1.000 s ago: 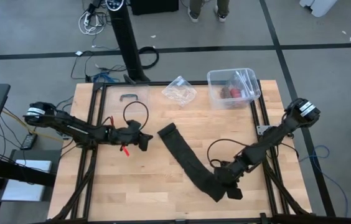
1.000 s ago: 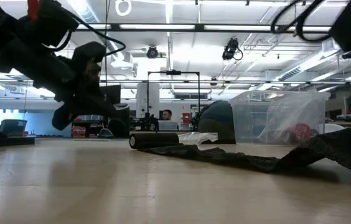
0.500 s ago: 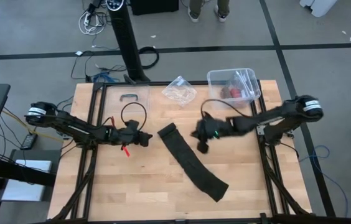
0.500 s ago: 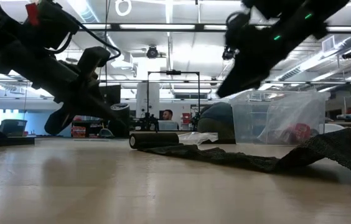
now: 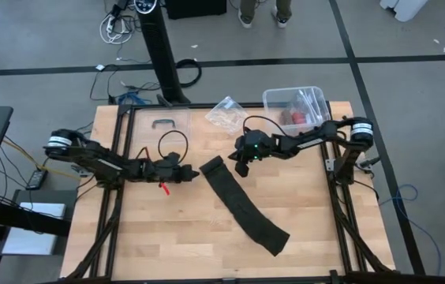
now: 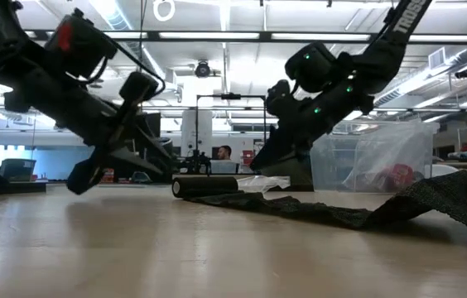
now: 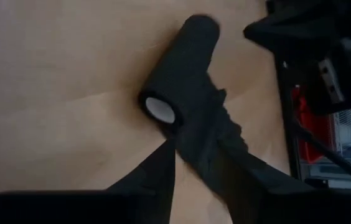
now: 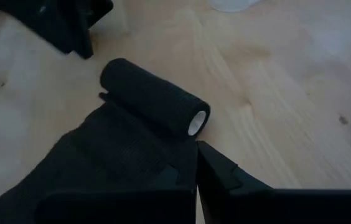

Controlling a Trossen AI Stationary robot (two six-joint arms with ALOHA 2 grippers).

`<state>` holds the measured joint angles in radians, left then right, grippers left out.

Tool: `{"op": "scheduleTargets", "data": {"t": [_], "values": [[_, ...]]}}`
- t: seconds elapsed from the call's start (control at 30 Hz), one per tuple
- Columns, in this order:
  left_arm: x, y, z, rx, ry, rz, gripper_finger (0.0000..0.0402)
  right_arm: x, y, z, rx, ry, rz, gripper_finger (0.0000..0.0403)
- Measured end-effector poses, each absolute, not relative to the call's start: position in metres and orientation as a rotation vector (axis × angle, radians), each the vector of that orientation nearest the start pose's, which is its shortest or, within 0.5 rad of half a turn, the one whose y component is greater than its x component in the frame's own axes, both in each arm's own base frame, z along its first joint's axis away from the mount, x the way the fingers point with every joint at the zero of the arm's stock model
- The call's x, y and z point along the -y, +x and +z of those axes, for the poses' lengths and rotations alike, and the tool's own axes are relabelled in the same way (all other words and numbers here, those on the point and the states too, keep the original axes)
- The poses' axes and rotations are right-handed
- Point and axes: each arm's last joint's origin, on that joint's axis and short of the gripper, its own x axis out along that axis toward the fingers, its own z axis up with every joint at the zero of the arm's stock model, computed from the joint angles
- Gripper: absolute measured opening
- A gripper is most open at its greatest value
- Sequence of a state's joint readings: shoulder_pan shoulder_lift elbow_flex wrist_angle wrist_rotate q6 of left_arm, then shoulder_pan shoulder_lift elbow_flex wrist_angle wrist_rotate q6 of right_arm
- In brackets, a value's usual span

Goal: Roll bandage
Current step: Roll the black bandage

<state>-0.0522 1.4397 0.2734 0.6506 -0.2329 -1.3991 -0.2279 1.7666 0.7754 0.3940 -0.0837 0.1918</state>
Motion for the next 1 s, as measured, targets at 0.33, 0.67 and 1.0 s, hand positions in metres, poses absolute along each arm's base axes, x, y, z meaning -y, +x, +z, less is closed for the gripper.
{"op": "scheduleTargets", "data": {"t": [0.33, 0.67, 1.0], "values": [[0.004, 0.228, 0.106, -0.24, -1.313, 0.528, 0.0134, 0.078, 0.333, 0.135, -0.551, 0.303, -0.197, 0.0004], [0.004, 0.228, 0.105, -0.238, -1.314, 0.544, 0.0134, 0.08, 0.333, 0.136, -0.539, 0.309, -0.204, 0.0006], [0.001, 0.242, 0.109, -0.355, -1.216, 0.598, 0.0134, 0.083, 0.332, 0.127, -0.57, 0.328, -0.264, 0.0006]]}}
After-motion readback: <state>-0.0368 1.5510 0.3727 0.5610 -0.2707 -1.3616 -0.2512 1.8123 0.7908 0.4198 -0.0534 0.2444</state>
